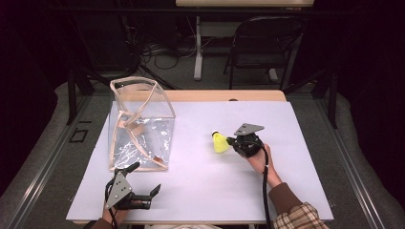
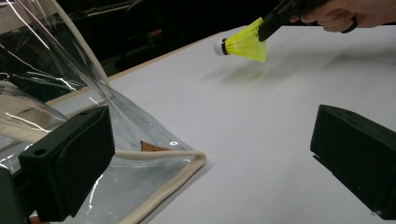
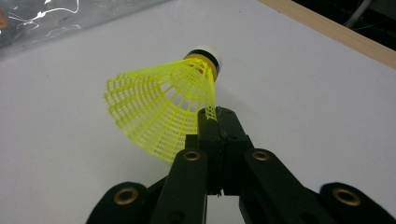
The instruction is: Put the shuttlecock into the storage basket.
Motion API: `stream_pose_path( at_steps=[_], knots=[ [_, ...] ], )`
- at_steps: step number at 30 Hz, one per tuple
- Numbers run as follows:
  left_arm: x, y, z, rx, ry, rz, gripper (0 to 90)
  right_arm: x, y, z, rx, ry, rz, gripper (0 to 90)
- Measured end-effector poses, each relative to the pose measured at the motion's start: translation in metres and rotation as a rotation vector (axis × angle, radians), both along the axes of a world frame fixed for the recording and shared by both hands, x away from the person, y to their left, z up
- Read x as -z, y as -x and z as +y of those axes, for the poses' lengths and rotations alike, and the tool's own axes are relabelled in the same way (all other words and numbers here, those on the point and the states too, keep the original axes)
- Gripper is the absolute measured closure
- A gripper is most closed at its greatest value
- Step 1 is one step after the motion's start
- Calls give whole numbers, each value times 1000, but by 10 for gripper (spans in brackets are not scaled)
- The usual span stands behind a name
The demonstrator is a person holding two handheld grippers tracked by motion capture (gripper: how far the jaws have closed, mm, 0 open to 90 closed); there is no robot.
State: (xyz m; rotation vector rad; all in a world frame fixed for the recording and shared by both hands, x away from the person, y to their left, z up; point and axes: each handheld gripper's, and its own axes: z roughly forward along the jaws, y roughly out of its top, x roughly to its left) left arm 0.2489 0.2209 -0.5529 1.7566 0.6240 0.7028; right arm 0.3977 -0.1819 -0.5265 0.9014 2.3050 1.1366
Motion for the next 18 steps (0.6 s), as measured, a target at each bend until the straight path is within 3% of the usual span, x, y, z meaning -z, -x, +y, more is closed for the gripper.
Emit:
stream_pose_path(
  at_steps=[18],
  knots=[
    [0, 0, 0, -3, 2, 0, 0, -14, 3, -7, 17, -41, 3, 900]
  ],
)
